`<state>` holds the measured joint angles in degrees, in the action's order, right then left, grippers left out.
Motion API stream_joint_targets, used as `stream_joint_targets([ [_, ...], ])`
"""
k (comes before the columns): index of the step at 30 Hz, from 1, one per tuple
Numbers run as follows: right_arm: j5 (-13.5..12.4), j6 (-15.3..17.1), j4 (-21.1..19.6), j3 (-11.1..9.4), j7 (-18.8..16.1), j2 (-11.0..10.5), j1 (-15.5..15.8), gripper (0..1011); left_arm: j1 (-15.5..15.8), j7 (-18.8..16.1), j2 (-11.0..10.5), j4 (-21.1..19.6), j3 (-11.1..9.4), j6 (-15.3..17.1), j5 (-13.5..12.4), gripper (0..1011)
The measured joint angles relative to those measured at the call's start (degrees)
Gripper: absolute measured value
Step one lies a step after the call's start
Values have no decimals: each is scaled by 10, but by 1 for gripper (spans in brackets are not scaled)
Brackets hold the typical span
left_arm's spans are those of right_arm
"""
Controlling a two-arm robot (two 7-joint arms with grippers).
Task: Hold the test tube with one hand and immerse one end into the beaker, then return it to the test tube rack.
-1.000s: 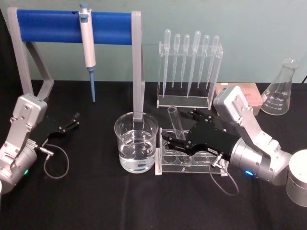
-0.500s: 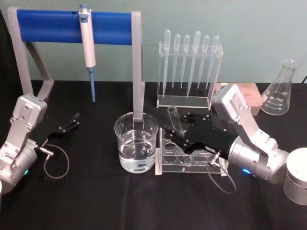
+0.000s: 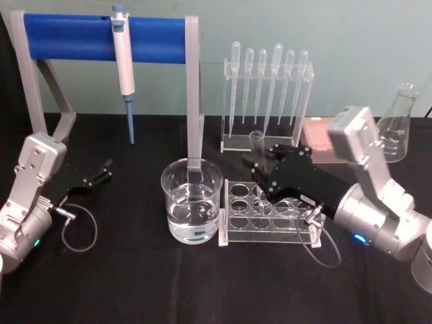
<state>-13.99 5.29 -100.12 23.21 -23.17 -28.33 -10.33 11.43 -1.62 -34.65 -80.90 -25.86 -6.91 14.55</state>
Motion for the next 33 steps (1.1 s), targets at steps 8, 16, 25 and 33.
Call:
stream_joint_targets([
  [8, -43, -22, -43, -46, 7, 7, 35, 225, 0, 0, 0, 0, 0, 0, 0, 1000],
  [16, -70, -15, -59, -61, 11, 11, 41, 226, 0, 0, 0, 0, 0, 0, 0, 1000],
  [25, -82, 0, -60, -60, 15, 11, 38, 226, 0, 0, 0, 0, 0, 0, 0, 1000],
  [33, -82, 0, -60, -60, 15, 11, 38, 225, 0, 0, 0, 0, 0, 0, 0, 1000],
])
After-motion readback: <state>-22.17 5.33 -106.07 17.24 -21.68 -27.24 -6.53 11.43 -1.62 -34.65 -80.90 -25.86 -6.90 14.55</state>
